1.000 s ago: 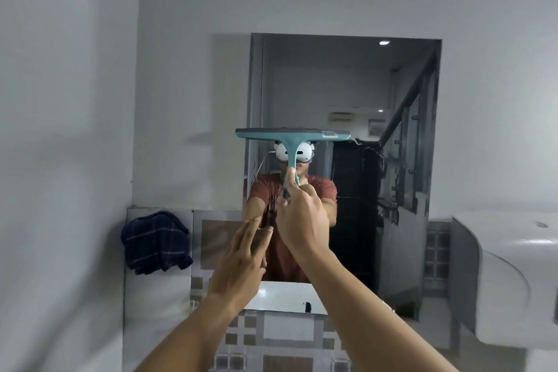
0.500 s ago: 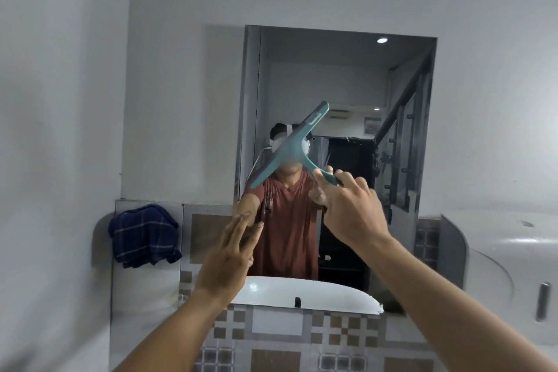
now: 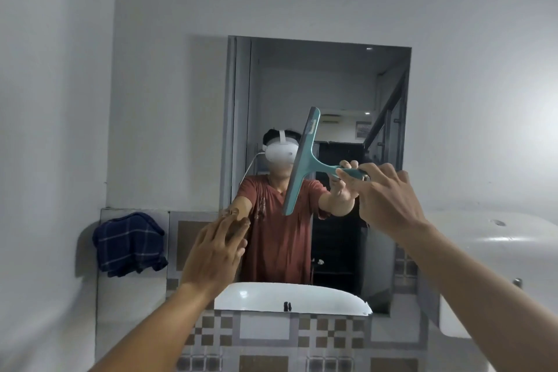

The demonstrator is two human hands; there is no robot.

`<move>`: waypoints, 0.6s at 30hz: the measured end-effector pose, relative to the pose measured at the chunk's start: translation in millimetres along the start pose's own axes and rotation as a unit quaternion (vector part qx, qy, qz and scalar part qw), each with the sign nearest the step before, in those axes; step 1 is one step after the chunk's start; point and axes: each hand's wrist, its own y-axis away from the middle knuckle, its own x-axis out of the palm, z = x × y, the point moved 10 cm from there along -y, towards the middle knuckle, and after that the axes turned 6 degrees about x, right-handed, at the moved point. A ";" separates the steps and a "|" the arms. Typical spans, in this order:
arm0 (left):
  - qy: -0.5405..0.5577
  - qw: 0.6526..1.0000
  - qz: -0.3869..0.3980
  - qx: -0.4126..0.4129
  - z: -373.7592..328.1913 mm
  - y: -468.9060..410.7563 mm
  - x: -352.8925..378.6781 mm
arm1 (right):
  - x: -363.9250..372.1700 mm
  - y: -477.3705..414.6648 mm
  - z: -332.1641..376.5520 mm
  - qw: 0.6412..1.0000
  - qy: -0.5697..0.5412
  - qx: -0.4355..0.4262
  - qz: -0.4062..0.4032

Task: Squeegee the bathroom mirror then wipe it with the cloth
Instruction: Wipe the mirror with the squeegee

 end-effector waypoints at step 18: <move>-0.003 1.000 -0.001 0.002 21.6 -125.7 -70.8 | 36.9 52.7 -71.9 0.981 -0.070 0.178 -0.014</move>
